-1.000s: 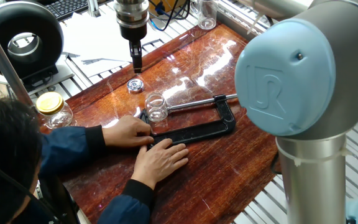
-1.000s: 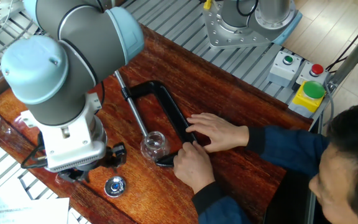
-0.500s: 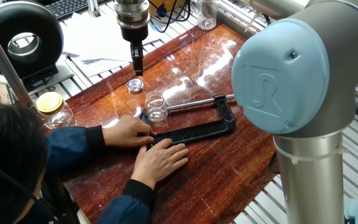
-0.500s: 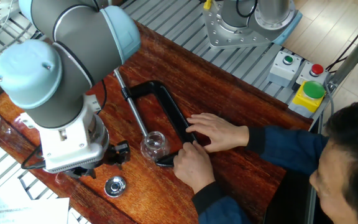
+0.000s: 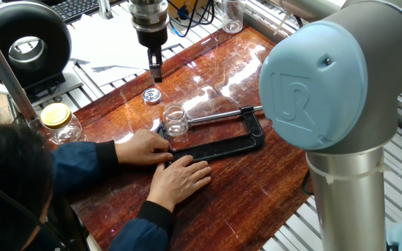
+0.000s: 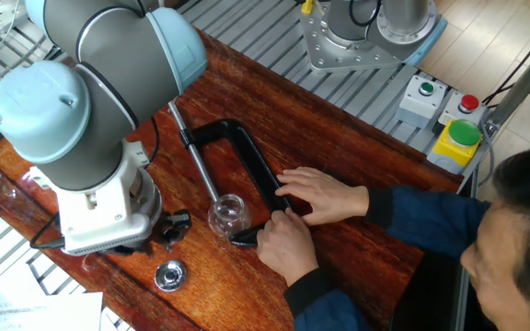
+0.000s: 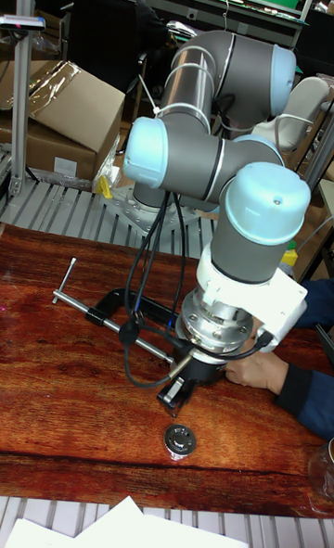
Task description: Screw the lid onto the jar
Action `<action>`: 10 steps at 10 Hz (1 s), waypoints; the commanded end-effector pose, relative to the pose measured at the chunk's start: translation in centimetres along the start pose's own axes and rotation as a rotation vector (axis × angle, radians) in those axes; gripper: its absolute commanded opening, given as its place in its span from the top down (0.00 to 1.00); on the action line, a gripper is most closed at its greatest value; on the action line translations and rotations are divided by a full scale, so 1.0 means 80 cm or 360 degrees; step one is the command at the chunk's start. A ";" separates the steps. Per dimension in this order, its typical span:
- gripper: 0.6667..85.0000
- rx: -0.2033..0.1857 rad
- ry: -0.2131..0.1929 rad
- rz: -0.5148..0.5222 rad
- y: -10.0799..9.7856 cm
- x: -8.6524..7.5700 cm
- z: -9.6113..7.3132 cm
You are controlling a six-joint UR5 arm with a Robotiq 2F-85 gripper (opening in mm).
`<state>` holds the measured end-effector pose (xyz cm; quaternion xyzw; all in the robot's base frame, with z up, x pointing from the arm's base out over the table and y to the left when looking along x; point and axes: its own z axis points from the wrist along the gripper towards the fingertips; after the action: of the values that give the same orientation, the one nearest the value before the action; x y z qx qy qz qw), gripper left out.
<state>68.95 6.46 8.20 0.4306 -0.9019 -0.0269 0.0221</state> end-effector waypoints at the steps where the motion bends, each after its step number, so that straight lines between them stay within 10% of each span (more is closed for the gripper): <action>1: 1.00 -0.0077 -0.0005 0.0118 0.016 0.014 -0.053; 3: 1.00 -0.0099 0.0010 0.0100 0.015 0.032 -0.085; 10: 1.00 -0.0091 -0.0029 0.0111 0.013 0.025 -0.086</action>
<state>67.31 5.08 14.75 0.4022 -0.9137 -0.0486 0.0312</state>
